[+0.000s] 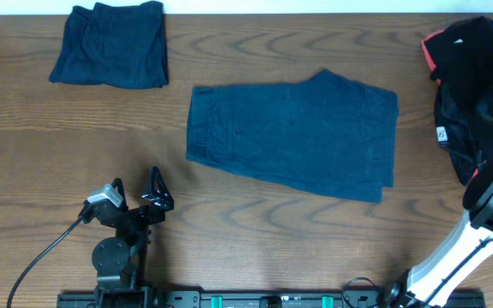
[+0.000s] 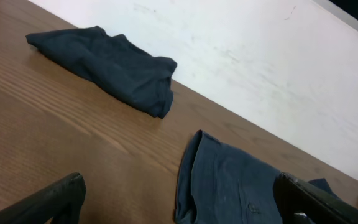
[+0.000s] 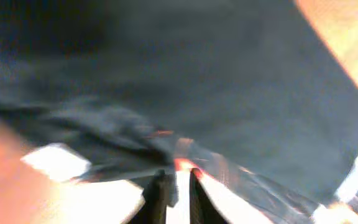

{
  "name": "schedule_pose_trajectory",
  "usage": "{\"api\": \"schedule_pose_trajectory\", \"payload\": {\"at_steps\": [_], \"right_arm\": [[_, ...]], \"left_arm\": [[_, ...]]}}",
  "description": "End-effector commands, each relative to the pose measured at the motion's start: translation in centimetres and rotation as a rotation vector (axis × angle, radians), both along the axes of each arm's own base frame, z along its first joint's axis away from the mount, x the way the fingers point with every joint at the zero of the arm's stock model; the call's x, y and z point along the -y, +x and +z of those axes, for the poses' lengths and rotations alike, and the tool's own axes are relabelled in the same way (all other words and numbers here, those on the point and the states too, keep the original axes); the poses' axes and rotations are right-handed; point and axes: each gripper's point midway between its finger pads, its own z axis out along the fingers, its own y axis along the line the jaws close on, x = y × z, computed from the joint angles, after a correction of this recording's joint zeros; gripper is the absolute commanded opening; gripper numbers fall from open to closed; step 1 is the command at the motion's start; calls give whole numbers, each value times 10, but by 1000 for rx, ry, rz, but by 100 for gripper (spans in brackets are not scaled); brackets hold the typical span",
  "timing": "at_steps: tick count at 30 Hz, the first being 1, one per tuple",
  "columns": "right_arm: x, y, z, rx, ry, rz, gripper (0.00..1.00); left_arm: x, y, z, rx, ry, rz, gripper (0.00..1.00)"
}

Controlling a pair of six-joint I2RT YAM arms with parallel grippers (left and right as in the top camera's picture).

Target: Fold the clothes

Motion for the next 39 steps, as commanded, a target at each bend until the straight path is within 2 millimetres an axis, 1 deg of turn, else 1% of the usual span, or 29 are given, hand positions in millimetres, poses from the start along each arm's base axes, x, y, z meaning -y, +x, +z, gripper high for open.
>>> {"api": "schedule_pose_trajectory", "payload": {"at_steps": [1,2,3,5,7,8,12,14,17,19,21,28,32,34,36,39], "right_arm": [[-70,43,38,213,233,204,51],[-89,48,40,231,293,268,85],[-107,51,41,240,349,321,99],[-140,52,38,236,450,411,99],[-165,47,28,203,510,456,99],[-173,42,21,170,520,470,99],[-193,21,-16,50,529,493,99],[-201,10,-32,12,551,449,99],[-206,-4,-52,-27,574,359,99],[-208,-15,-62,-57,588,344,99],[-208,-21,-71,-73,592,344,99],[-211,-25,-100,-49,591,349,99],[-212,-33,-111,-59,599,342,99],[-213,-35,-114,-65,601,340,99],[-213,-36,-115,-66,601,340,99],[-214,-36,-115,-66,601,342,99]], "left_arm": [[-4,-1,-16,-48,0,24,98],[-4,-1,-16,-48,0,24,98],[-4,-1,-16,-48,0,24,98],[-4,-1,-16,-48,0,24,98],[-4,-1,-16,-48,0,24,98],[-4,-1,-16,-48,0,24,98],[-4,-1,-16,-48,0,24,98],[-4,-1,-16,-48,0,24,98],[-4,-1,-16,-48,0,24,98],[-4,-1,-16,-48,0,24,98],[-5,-1,-16,-48,1,25,98],[-4,-1,-16,-47,-1,24,98],[-4,-1,-15,-45,-1,24,98],[2,-1,-15,-44,-5,-13,98],[13,0,-9,-20,-10,-75,98],[33,-1,13,47,20,-199,98]]}}
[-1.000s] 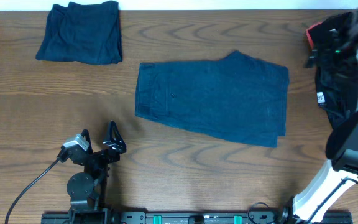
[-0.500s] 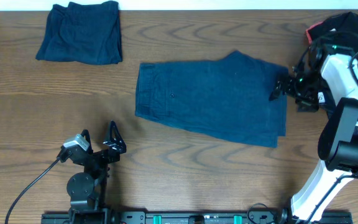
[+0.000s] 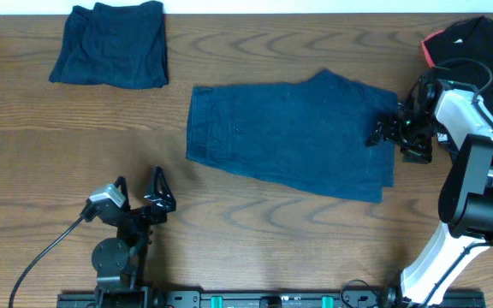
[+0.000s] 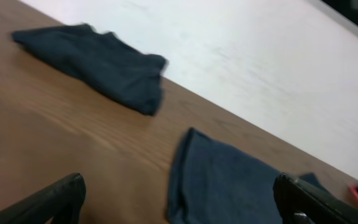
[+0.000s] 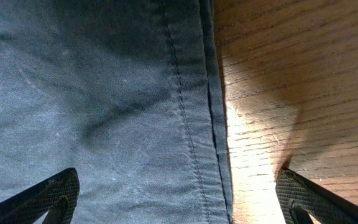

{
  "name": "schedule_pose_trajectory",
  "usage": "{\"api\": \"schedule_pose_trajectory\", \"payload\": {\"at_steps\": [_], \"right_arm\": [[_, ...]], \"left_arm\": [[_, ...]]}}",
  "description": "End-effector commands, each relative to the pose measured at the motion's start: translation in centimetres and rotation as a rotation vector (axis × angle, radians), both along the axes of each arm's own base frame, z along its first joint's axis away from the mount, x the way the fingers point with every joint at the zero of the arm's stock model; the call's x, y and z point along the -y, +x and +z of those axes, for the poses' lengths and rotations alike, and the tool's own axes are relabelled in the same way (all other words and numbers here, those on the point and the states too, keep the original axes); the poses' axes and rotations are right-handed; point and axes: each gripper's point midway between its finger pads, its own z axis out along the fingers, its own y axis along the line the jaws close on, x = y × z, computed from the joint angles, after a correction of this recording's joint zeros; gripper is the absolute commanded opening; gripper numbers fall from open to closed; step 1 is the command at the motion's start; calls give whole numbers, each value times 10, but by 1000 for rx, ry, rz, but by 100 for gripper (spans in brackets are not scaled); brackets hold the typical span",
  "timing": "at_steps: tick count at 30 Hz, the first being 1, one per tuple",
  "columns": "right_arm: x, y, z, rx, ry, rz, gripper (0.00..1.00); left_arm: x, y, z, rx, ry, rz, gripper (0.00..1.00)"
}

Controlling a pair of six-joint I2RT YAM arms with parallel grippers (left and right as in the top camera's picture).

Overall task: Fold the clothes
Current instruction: 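Reach the left gripper to the shorts' left edge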

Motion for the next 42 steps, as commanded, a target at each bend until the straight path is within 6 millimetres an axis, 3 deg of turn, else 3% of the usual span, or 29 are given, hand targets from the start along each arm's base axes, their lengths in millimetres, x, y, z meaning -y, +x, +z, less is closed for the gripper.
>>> {"api": "schedule_pose_trajectory", "payload": {"at_steps": [1,7,10,15,19,24,28,33,42], "right_arm": [[-5,-9,-8,-30,20,-8,99],[-5,-8,-8,-26,19,-8,99],[-5,-8,-8,-27,19,-8,99],[-10,-10,-4,-33,48,-12,99],[-13,-5,17,26,67,-14,99],[-18,0,69,157,75,-4,99],[-26,-4,129,310,61,26,99],[-40,-27,204,513,32,70,99],[-71,-87,267,680,29,173,99]], "left_arm": [[25,-3,13,37,46,-151,98],[28,-1,65,23,263,-191,98],[23,12,83,-130,282,-188,98],[24,33,86,-527,296,-278,98],[23,51,82,-753,262,-317,98],[35,73,38,-912,201,-419,98],[59,94,6,-938,146,-594,98],[61,107,-40,-1031,123,-630,98],[78,132,-74,-980,104,-772,98]]}}
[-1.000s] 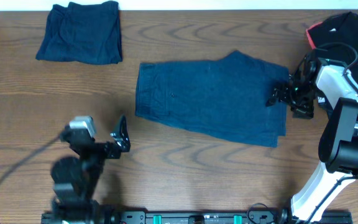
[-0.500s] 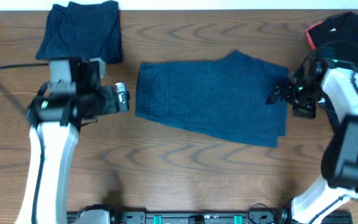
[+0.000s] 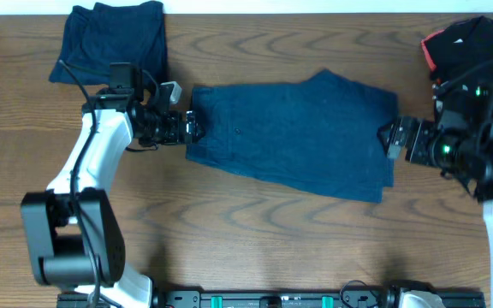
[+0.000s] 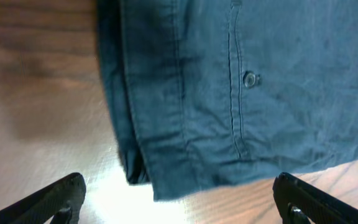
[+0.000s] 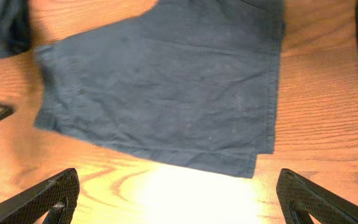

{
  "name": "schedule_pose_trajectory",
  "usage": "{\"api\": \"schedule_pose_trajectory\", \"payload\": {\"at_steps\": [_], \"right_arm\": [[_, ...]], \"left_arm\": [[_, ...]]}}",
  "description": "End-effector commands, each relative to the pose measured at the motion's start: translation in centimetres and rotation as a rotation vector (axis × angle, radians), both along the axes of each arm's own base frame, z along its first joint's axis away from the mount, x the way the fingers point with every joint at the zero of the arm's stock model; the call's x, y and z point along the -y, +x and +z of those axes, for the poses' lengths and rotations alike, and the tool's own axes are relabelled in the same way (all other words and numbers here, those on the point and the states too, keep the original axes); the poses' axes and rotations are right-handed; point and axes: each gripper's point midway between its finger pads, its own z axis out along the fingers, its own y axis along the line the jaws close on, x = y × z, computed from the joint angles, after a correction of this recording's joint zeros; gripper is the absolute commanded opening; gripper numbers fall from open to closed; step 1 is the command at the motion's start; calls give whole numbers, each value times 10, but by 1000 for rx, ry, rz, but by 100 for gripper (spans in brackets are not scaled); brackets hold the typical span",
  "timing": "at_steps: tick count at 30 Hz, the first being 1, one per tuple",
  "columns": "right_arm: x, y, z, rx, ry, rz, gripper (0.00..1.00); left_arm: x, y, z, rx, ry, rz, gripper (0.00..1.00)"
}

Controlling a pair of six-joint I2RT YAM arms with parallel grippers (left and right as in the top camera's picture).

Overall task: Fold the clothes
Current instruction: 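Reach the left gripper to the shorts' left edge, then grip the shorts' left edge with the left gripper, right gripper repositions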

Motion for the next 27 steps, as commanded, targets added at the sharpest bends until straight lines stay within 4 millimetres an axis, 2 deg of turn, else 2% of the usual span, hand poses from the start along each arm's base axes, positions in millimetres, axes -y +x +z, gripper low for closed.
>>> {"api": "schedule_pose_trajectory", "payload": {"at_steps": [1,5,13,18,27], "right_arm": [[-16,-18,17,58,-2,68,99],[-28,-37,25,73,-1,112,99],[-40,-55,18,8,38,156,99],[-40,-55,18,8,39,157,99],[-40,-54,19,12,40,157,99]], "left_arm": [[12,9,0,31,-72,-56,98],[12,18,-9,44,-76,-58,98],[11,33,-25,73,-71,-58,98],[13,34,-43,43,-82,-57,98],[13,25,-78,-59,-90,-44,98]]}}
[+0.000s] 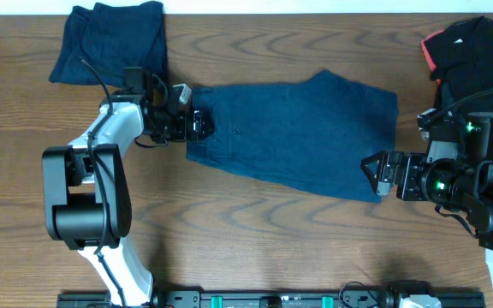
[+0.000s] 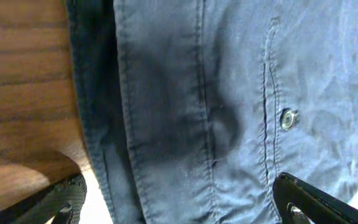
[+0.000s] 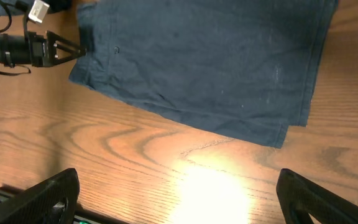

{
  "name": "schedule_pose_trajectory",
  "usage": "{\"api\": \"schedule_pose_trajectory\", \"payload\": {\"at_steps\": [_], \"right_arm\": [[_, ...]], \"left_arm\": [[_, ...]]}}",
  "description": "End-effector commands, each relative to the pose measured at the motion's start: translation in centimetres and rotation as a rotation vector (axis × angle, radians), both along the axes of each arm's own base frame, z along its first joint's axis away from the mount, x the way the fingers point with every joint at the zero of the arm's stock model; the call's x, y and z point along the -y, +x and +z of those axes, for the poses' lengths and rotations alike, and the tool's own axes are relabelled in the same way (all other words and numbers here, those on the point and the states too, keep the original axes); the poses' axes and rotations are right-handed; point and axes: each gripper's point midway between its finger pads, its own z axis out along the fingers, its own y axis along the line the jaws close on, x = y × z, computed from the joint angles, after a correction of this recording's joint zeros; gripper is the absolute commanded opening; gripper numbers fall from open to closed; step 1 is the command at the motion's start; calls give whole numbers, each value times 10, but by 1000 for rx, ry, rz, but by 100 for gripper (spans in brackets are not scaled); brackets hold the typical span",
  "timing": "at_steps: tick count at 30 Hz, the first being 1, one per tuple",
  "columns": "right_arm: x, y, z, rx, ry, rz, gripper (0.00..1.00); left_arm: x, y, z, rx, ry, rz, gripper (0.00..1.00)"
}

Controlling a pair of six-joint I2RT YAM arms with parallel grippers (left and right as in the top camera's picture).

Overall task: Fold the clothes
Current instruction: 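Grip the shorts' left edge with the left gripper, right gripper repositions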

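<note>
A pair of dark blue shorts (image 1: 294, 133) lies flat mid-table, waistband to the left. My left gripper (image 1: 197, 124) sits low over that waistband, open. In the left wrist view the waistband (image 2: 166, 112) and a metal button (image 2: 286, 118) fill the space above the left gripper (image 2: 179, 208), whose fingers stand wide apart. My right gripper (image 1: 375, 175) hangs open off the shorts' front right corner, holding nothing. From the right wrist view the whole shorts (image 3: 204, 62) show well above the right gripper (image 3: 179, 199).
A folded dark blue garment (image 1: 109, 43) lies at the back left corner. A heap of black and red clothes (image 1: 473, 51) sits at the back right. The wooden table (image 1: 272, 239) runs bare-grained in front of the shorts.
My left gripper has shifted slightly right and closer onto the waistband. My right gripper has moved from beside the right hem to off the front right corner, with more of the shorts in its view.
At first the left arm rested at the front left and the right gripper was in the clothes heap. Then the right gripper stood open at the shorts' right hem. Later the left gripper was at the waistband edge. Both now stay open at opposite ends.
</note>
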Motion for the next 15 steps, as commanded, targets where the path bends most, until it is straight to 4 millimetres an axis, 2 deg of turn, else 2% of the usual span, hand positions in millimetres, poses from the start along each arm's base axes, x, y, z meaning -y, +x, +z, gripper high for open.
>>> {"api": "schedule_pose_trajectory", "payload": {"at_steps": [1,6,10,15], "right_arm": [[-4,-1,3,11,7,26,99],[-4,0,3,11,7,26,99],[-4,-1,3,11,7,26,99],[-4,-2,1,2,7,26,99]], "left_arm": [[1,-7,-20,-60,-5,-3,98],[7,-13,-23,-93,-45,-11,100],[12,-19,-24,-117,-45,-24,86],[16,-20,-24,-123,-47,-24,86]]}}
